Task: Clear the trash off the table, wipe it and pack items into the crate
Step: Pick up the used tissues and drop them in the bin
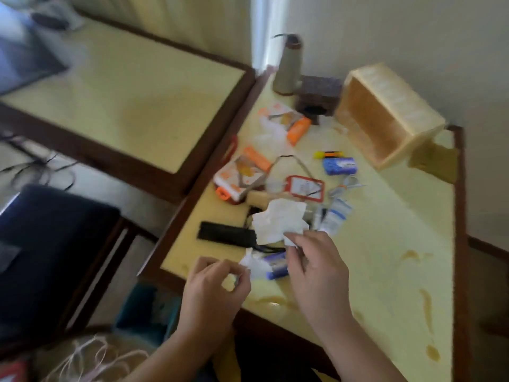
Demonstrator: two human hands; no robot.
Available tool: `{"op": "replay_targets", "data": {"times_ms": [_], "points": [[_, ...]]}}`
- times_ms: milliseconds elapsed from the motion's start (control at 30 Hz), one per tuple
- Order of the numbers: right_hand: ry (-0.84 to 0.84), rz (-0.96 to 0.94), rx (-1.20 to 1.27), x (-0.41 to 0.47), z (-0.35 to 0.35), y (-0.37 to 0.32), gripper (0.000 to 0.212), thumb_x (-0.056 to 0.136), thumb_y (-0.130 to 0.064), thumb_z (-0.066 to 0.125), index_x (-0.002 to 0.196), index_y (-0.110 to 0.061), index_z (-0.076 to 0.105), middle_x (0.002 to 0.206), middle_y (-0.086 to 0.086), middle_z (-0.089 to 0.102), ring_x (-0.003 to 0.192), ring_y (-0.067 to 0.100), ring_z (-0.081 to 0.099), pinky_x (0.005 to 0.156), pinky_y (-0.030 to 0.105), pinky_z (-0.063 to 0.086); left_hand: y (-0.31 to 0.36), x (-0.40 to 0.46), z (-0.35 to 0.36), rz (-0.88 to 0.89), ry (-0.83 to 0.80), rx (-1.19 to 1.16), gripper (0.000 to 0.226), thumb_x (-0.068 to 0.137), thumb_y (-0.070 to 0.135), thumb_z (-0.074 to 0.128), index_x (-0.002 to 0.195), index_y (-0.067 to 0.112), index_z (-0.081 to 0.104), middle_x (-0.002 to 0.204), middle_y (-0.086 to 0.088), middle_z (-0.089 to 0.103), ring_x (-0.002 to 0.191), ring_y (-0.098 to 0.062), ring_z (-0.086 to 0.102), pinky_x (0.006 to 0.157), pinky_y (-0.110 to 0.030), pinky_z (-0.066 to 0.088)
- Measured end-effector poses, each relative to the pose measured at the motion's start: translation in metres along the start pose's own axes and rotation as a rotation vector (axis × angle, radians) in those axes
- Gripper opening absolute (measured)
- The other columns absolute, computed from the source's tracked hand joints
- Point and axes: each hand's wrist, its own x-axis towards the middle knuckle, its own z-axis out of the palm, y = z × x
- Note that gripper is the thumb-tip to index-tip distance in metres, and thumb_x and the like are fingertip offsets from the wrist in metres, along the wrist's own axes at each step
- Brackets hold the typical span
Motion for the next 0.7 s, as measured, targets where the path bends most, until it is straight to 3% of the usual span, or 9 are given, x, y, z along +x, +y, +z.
{"op": "replay_targets", "data": {"times_ms": [167, 300, 367, 533, 633, 700], "points": [[-0.283, -0.192, 0.173, -0.046, 0.087, -0.087, 0.031, 0.1, -0.026, 0.056, 0.118, -0.012, 0.077, 0.113, -0.008, 0.063, 0.103, 0.011, 0.063, 0.097, 0.009, 0.042, -0.091, -0.047, -0.075, -0.363, 0.344, -0.019, 0.018, 0.079, 0.02, 0.09, 0.075, 0.03, 0.076, 0.079, 0.026, 0.06, 0.088, -0.008, 0.06, 0.073, -0.035, 0.055], [-0.439, -0.375, 0.166, -0.101, 0.163, -0.116, 0.025, 0.094, -0.007, 0.074, 0.119, -0.003, 0.076, 0.104, 0.004, 0.069, 0.095, 0.016, 0.065, 0.087, 0.025, 0.058, -0.171, -0.09, -0.106, -0.603, 0.477, 0.0, 0.017, 0.084, 0.025, 0.087, 0.076, 0.03, 0.072, 0.079, 0.015, 0.06, 0.084, -0.004, 0.054, 0.074, -0.009, 0.039], [-0.544, -0.393, 0.158, -0.129, 0.2, -0.118, 0.024, 0.092, -0.01, 0.076, 0.116, -0.006, 0.077, 0.101, 0.002, 0.069, 0.092, 0.013, 0.063, 0.081, 0.027, 0.059, -0.207, -0.108, -0.11, -0.696, 0.455, 0.021, 0.016, 0.088, 0.031, 0.083, 0.081, 0.033, 0.069, 0.084, 0.01, 0.063, 0.083, -0.002, 0.053, 0.07, -0.008, 0.036], [-0.813, -0.225, 0.144, -0.177, 0.289, -0.108, 0.018, 0.095, -0.016, 0.071, 0.111, -0.024, 0.07, 0.103, -0.016, 0.061, 0.095, -0.006, 0.05, 0.084, 0.019, 0.053, -0.289, -0.126, -0.095, -0.875, 0.385, 0.051, 0.013, 0.091, 0.036, 0.079, 0.087, 0.032, 0.066, 0.092, 0.005, 0.065, 0.084, -0.006, 0.058, 0.068, -0.014, 0.033], [-0.942, -0.05, 0.118, -0.189, 0.347, -0.101, 0.027, 0.097, -0.019, 0.069, 0.123, -0.025, 0.063, 0.115, -0.009, 0.062, 0.103, 0.001, 0.054, 0.081, 0.01, 0.046, -0.336, -0.118, -0.076, -0.931, 0.339, 0.026, 0.012, 0.092, 0.037, 0.075, 0.088, 0.035, 0.064, 0.092, 0.007, 0.066, 0.085, -0.009, 0.062, 0.073, -0.025, 0.049], [-1.04, 0.03, 0.072, -0.193, 0.39, -0.091, 0.03, 0.1, -0.021, 0.066, 0.129, -0.024, 0.06, 0.119, -0.004, 0.063, 0.104, 0.006, 0.056, 0.08, 0.016, 0.047, -0.367, -0.111, -0.061, -0.952, 0.306, -0.006, 0.011, 0.093, 0.032, 0.075, 0.09, 0.034, 0.064, 0.088, 0.012, 0.066, 0.084, -0.007, 0.064, 0.076, -0.031, 0.057]]}}
